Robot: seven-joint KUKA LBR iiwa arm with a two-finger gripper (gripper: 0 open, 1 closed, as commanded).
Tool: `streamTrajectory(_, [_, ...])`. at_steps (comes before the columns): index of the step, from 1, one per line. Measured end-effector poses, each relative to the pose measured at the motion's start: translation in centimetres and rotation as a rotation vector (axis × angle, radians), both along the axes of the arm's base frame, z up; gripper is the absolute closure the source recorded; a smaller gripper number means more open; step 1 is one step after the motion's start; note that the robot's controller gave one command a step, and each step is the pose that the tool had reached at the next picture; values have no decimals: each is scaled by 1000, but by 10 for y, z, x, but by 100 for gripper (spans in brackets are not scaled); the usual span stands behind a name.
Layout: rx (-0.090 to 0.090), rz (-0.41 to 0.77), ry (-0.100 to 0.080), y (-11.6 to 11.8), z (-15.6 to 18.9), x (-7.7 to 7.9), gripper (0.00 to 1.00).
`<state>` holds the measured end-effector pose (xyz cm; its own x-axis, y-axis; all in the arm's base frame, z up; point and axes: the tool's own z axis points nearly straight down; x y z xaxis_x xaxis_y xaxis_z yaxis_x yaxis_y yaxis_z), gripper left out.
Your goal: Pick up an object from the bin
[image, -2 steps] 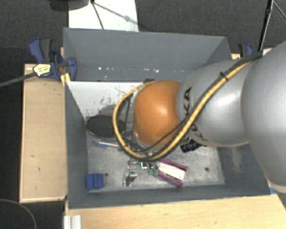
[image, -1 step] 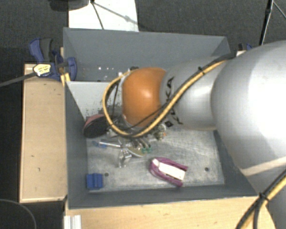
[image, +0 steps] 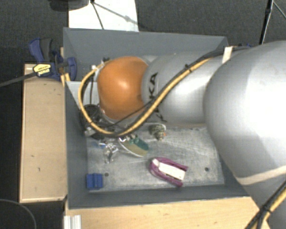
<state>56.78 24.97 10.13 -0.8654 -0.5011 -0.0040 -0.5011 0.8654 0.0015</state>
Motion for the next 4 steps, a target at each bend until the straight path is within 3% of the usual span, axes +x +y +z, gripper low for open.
streamTrajectory(1, [-2, -193, 8, -5, 13, 9, 0])
streamTrajectory(2, [-1, -423, 17, -5, -30, 3, 0])
streamTrajectory(3, [1, -679, 32, 1, -30, 2, 0])
streamTrajectory(4, [5, -689, 1, -8, -28, 12, 100])
